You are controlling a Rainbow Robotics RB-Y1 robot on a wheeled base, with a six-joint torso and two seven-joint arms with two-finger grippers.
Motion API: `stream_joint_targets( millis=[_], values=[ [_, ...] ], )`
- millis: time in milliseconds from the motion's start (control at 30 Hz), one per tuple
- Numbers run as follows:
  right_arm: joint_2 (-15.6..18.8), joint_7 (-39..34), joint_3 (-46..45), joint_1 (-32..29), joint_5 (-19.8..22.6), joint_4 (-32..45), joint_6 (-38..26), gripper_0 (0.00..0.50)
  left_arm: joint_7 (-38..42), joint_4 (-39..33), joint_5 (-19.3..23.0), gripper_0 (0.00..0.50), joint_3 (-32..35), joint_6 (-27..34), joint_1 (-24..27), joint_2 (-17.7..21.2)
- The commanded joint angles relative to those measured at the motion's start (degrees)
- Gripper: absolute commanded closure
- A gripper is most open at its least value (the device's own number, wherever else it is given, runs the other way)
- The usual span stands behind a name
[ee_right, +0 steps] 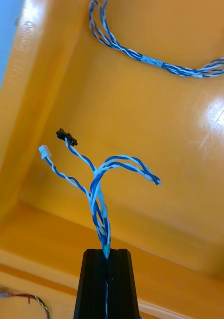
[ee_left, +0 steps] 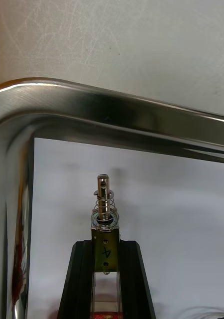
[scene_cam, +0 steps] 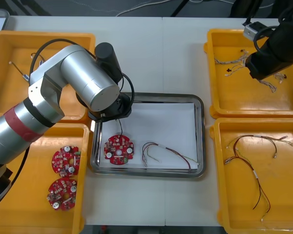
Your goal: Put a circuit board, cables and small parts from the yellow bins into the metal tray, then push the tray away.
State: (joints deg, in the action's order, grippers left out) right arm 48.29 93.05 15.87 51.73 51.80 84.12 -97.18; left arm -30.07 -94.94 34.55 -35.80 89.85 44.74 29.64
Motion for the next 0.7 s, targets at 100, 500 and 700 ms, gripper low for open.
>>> stream_joint_targets(
  millis=[100,500,700],
  values=[
    [2.3,6.3,-6.2,-0.3,3.1,2.6,-3.6,0.500,-4.7,0.0,-1.3,0.500,-0.9,-0.6,2.6,-1.4],
    [2.3,8.6,-9.5,-0.3,4.7,7.7,-11.1,0.500,-3.8,-0.2,-1.7,0.000,-0.9,-0.6,2.6,-1.4],
    [2.1,8.8,-9.5,-0.3,5.2,9.3,-11.8,0.500,-2.6,-2.7,-0.3,0.000,0.5,0.1,2.6,-1.1]
  ],
)
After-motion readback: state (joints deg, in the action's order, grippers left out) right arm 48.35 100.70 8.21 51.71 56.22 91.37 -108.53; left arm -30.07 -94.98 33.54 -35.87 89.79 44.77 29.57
